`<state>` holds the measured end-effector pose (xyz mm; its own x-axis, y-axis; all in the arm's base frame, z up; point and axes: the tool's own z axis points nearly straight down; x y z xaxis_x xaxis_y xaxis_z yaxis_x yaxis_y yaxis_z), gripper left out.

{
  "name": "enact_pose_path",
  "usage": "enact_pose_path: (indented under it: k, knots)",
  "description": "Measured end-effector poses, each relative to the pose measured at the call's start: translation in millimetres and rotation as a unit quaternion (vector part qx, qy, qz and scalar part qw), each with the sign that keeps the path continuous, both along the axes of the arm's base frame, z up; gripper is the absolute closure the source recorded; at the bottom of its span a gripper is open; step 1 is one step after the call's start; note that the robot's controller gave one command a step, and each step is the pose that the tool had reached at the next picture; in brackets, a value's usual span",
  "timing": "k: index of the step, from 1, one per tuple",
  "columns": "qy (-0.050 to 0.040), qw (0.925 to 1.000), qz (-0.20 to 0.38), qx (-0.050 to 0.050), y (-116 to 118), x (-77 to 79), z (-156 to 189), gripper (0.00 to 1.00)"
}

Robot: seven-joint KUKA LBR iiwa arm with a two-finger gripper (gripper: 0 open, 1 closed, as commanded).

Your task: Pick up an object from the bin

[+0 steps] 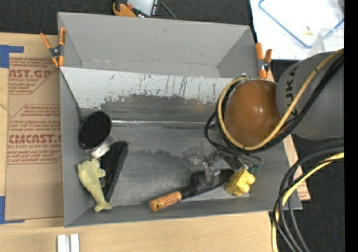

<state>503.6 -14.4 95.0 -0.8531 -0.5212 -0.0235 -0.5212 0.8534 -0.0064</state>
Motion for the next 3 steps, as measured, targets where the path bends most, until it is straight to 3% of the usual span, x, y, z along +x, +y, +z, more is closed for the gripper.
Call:
enact_pose_path:
  k: [1, 2, 3]
  knots:
    - [0.0029, 1.0, -0.004, 0.0, -6.7, -6.9, 0.7, 1.0]
    - [0.0017, 1.0, -0.002, 0.001, -6.1, -9.9, 9.4, 0.0]
    - [0.0017, 1.0, -0.002, 0.001, -6.1, -9.9, 9.4, 0.0]
